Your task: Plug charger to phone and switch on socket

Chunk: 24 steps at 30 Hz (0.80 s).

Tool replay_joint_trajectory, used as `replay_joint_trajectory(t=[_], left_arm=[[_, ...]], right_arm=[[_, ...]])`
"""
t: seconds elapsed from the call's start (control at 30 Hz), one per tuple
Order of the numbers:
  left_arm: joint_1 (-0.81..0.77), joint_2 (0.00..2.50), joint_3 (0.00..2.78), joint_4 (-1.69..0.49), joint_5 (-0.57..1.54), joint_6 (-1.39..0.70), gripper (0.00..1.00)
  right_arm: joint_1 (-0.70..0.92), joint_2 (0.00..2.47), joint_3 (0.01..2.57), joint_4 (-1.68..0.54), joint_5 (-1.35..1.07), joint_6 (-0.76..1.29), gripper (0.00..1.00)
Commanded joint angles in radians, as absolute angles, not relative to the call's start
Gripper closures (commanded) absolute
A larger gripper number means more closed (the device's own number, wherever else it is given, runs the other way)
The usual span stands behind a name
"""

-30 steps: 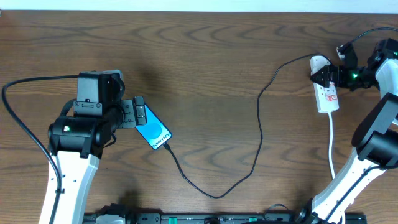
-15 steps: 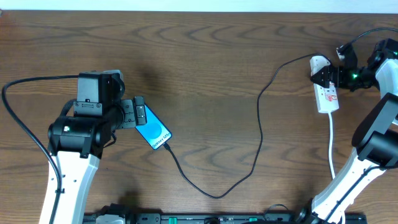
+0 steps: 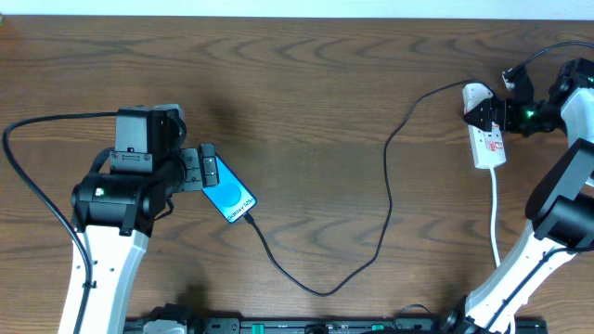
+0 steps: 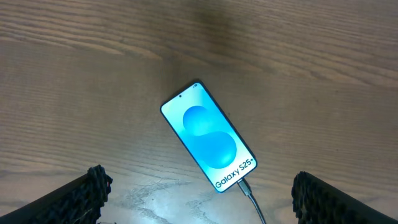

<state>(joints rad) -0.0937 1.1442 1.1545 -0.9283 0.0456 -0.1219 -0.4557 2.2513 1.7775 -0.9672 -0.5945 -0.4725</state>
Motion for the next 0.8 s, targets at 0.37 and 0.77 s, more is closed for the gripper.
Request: replay_joint_trajectory(t=[0.37,0.77], left_arm=[[-0.097,1.145,1.171,-0.931,0.033,-0.105,0.04],[-0.097,1.145,1.171,-0.931,0.033,-0.105,0.04]], right_arm=[[-0.416,2.27,1.771,-0.99,-0.658,-0.449,0.01],[-0.379,2.27,1.771,-0.991,-0.657,-0.441,0.01]])
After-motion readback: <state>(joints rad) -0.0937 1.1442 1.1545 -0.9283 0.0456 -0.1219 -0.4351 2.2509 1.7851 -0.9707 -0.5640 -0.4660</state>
